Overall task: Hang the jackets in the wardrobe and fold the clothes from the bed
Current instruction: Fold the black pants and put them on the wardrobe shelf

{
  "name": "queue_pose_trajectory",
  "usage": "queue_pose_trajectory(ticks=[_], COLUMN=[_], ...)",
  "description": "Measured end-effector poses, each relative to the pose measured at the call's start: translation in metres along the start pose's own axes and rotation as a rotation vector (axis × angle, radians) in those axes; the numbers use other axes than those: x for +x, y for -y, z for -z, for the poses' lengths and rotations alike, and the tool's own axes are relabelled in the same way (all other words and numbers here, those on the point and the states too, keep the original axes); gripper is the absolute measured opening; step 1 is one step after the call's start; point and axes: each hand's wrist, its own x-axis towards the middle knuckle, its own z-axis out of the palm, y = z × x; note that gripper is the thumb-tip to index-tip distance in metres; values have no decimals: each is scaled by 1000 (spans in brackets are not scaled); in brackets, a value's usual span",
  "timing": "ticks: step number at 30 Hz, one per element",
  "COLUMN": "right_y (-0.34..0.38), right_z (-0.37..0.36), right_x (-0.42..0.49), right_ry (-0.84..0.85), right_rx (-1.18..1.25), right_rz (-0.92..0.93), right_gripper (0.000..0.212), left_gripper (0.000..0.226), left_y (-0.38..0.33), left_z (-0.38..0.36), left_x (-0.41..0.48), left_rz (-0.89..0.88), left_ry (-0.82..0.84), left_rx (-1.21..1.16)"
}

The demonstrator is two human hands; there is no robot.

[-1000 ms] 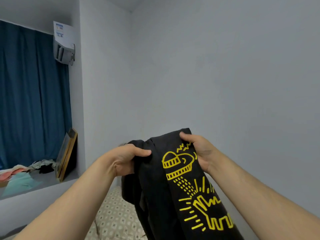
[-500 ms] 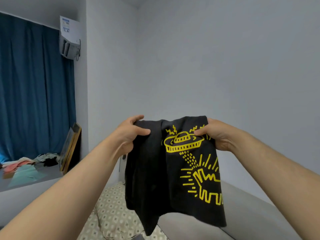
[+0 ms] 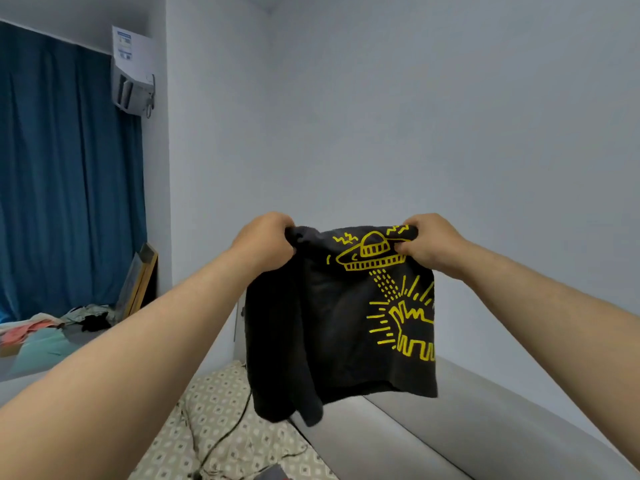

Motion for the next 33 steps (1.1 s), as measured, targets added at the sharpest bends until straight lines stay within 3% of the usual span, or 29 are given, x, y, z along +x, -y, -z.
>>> queue_pose_trajectory(ticks=[2,4,8,11,13,15,18,20,24,28,33], right_y=[-3,-7,-13,-11,-11,-17,-32,-41,-34,-23,-7], right_z=[0,3,5,-7,-13,-22,-51,-73,-80,-55,-20], right_x=[3,5,5,4,0,-8,-31,-43,-39,-21,-10], right_ry=[-48,-35,-10,-96,-82,81,326,347,96,-237,-290], right_rx=[-52,120,650,936,1078,1156,1191,1178,1271,1114,1057], right_rz=[16,-8,-69,-91,-170,-269,-356,-372,-353,-128,-26], right_gripper=[13,13,23,28,41,58,54,60,22,16,13], left_gripper=[8,16,8,13,11,11,10,10,16,16,19], left_y=[-3,0,3,0,-4,-7,-12,-14,-12,1,0], left_z=[6,12,16,6,-2,-7,-11,-13,-9,-7,-14], left_x=[2,6,6,6,6,6,5,4,-2,-11,-10], left_rz=[28,81,234,287,306,330,339,332,260,257,278], left_ry=[-69,-95,6,-53,-110,-160,-168,-138,-113,-68,-54], left_rx=[175,75,-850,-1147,-1230,-1287,-1291,-1231,-1166,-1272,-1443])
